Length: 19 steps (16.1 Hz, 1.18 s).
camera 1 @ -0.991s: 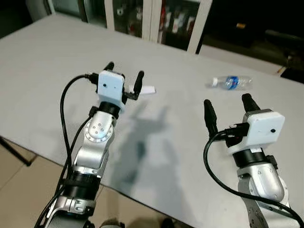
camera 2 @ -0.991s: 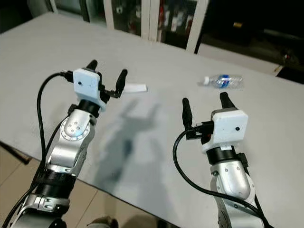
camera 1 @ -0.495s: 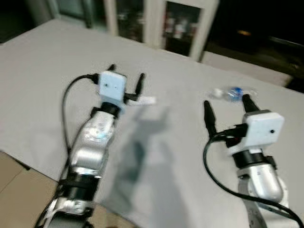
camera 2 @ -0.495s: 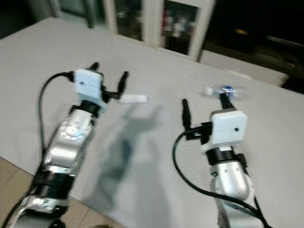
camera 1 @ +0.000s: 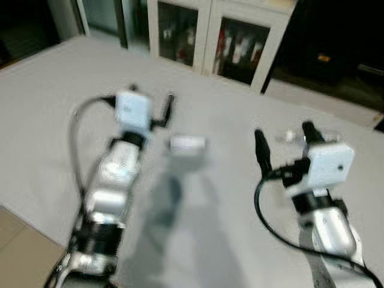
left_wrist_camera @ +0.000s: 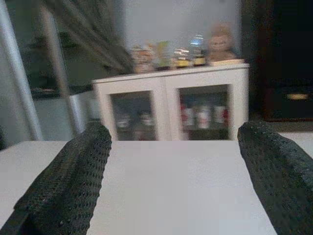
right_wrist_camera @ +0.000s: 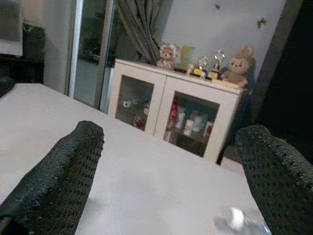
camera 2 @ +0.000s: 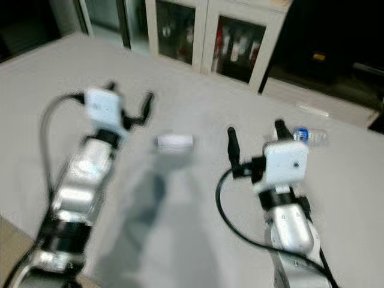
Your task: Picking trash to rubbish bin
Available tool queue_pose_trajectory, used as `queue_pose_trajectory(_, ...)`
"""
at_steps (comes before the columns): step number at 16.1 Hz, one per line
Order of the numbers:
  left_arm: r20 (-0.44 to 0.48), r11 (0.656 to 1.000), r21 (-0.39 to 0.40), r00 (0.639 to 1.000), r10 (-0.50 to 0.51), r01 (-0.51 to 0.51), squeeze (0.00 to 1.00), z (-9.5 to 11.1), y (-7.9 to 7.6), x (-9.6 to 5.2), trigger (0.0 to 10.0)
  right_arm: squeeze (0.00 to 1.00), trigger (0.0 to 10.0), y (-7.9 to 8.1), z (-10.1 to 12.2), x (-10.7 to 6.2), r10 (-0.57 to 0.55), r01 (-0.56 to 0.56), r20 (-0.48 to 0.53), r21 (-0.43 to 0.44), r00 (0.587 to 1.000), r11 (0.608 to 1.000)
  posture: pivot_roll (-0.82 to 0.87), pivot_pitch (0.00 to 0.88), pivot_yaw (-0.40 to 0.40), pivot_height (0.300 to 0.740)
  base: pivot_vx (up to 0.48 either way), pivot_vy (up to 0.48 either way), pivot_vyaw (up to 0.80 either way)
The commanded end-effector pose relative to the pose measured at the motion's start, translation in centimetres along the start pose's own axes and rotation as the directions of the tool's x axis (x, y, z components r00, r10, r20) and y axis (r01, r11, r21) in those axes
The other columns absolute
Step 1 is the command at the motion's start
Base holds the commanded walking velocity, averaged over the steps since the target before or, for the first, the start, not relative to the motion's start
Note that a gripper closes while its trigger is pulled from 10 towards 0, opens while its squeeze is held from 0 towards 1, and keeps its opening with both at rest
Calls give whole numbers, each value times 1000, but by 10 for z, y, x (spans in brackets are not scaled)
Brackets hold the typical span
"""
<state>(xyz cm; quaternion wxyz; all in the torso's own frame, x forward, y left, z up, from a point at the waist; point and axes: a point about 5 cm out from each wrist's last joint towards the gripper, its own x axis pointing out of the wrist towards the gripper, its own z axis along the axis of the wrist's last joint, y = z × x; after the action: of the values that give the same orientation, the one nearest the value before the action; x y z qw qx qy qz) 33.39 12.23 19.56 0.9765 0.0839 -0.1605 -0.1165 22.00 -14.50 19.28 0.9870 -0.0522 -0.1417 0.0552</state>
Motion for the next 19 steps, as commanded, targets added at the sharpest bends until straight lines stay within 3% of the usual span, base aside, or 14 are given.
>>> queue_pose_trajectory(1, 6, 1000, 8, 1000, -14, 14, 0, 3, 0, -1, 10000, 0, 10000, -2, 2, -1, -13, 13, 5, -10, 1000, 1000, 171, 95, -63, 740, 0, 0, 0)
queue_pose_trajectory(12, -109, 999, 43, 994, 19, -15, 0, -20, 8, 0, 10000, 0, 10000, 2, 0, -5, -3, 3, -14, 8, 1000, 1000, 171, 115, -62, 740, 0, 0, 0)
queue_pose_trajectory(19, -186, 995, 94, 982, -13, 31, 0, -37, 8, 22, 10000, 0, 10000, 6, 4, -10, 0, 1, -26, 34, 1000, 999, 136, 175, -63, 740, 0, 0, 0)
